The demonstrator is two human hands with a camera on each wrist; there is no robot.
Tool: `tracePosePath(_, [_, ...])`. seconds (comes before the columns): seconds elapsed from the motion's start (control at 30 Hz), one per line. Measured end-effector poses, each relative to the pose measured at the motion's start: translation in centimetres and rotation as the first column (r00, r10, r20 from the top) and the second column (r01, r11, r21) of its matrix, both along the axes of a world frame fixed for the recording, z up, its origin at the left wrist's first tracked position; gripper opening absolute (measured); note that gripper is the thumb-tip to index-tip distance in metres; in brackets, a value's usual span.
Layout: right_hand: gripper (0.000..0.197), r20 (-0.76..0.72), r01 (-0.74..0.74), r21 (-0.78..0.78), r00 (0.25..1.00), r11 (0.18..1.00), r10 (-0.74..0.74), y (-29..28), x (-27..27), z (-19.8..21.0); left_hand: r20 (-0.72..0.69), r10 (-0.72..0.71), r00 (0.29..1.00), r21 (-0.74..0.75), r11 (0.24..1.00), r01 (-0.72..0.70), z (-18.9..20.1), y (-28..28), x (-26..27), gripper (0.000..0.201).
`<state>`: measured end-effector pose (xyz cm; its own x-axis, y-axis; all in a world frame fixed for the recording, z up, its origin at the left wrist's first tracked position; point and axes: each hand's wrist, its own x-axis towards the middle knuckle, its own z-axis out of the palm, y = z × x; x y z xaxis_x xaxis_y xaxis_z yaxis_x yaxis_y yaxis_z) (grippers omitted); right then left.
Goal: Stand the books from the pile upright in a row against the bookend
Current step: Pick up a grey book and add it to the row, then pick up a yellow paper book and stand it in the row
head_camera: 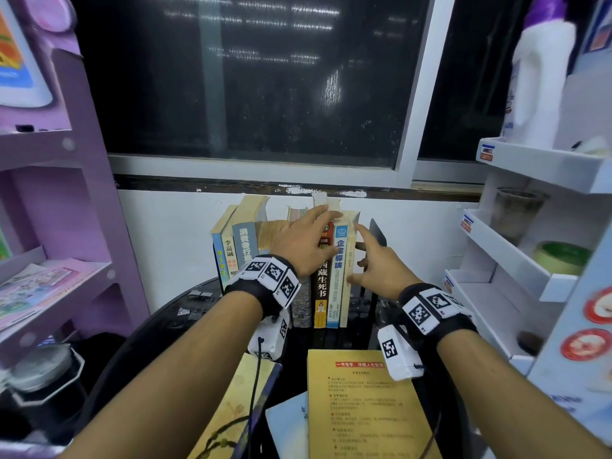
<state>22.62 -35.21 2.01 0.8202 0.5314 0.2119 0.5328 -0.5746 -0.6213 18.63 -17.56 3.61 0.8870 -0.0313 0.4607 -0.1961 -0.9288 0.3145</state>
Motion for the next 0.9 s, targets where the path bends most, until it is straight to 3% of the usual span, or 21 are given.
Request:
tracePosePath(0.2, [0.091,0.018,0.073,-0.063,0.997,0.995,-0.072,-2.0,-1.5,0.0,0.037,-0.032,0.999,-0.079,0.996,0.035,-0.4,-0.6,-2.2,0.068])
tracePosePath(0.4, [0.062,-0.001,0.119,-0.14,0.993,0.983,-0.12,-4.4,-3.5,-0.7,0.03,-0.128,0.991,-0.165,0.978,0.131,-1.5,-1.2,-5.2,0.067])
tracePosePath(0.63, [0.063,-0.14,0.073,-0.377,0.981,0.923,-0.135,-5.9,-5.3,-2.8,-0.258,-0.178,0.95,-0.214,0.969,0.123,-4.2,-2.5,-8.2,0.063])
tracePosePath(0.8, [0.073,-0.23,0.042,-0.471,0.958,0.881,-0.169,-6.4,-6.4,-4.4,-0.498,-0.158,0.853,-0.234,0.971,0.043,-6.7,-3.3,-8.6,0.064])
tracePosePath(0.9, [0.078,-0.29,0.018,-0.508,0.938,0.861,-0.19,-6.6,-6.8,-5.3,-0.634,-0.142,0.76,-0.212,0.977,0.006,-7.9,-3.6,-8.5,0.065])
